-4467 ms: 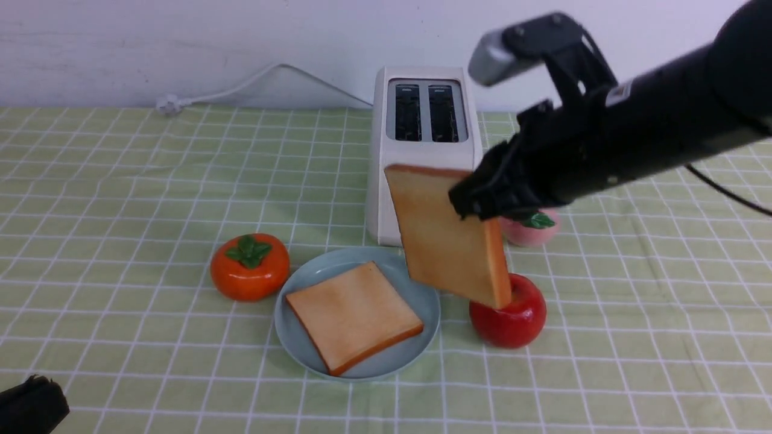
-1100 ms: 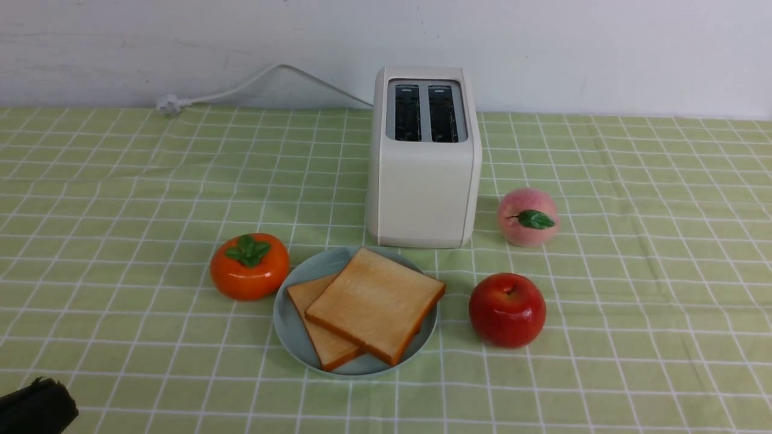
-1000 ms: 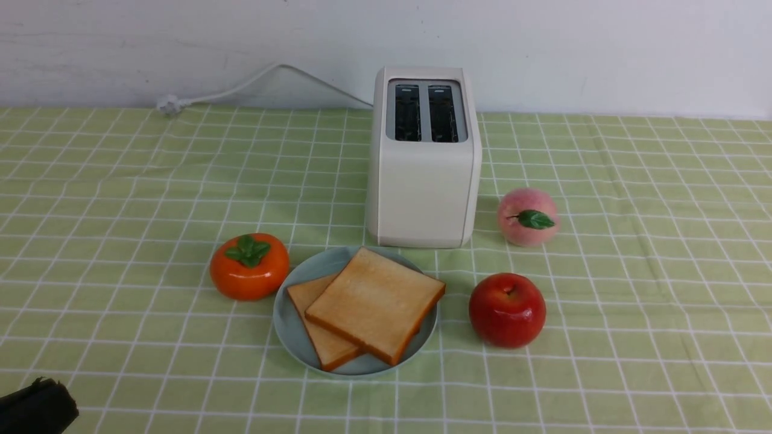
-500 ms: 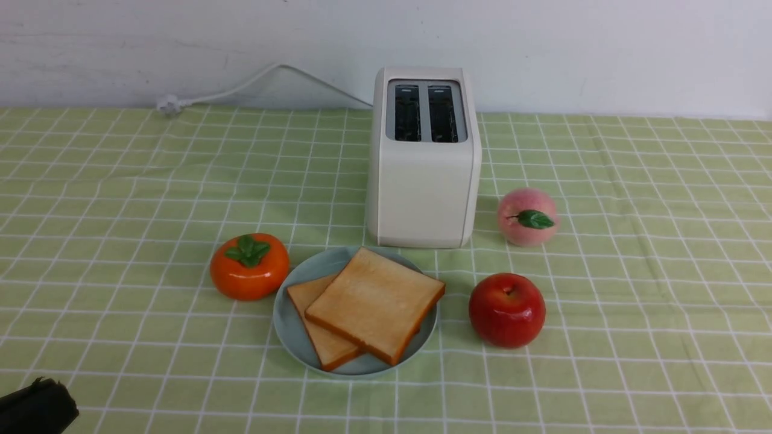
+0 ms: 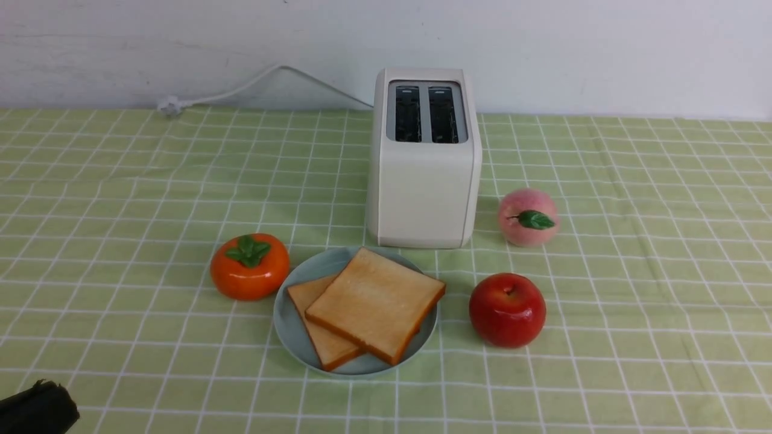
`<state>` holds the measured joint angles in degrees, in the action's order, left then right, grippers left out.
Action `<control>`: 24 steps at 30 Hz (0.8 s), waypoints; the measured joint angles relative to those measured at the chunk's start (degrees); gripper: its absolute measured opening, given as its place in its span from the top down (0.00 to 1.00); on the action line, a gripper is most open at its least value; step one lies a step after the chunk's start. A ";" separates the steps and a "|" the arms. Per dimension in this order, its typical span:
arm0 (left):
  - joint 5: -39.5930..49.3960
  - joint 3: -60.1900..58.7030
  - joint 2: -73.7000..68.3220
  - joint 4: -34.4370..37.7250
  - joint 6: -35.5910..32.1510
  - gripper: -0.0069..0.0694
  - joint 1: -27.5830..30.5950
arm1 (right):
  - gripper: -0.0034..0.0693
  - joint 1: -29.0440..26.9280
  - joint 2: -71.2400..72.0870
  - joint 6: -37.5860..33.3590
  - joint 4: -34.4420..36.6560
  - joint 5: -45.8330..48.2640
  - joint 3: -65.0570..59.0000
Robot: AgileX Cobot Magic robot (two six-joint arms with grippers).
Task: Take toasted bread from bread machine on green coffee tablecloth place on plate.
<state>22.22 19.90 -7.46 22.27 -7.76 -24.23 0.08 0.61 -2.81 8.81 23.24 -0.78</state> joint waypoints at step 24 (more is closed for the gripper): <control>0.75 0.00 0.00 -0.05 0.00 0.91 0.00 | 0.97 0.16 0.02 0.15 0.00 0.00 0.00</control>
<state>22.96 19.90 -7.46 22.22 -7.76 -24.23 0.24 0.63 -2.66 8.81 23.24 -0.78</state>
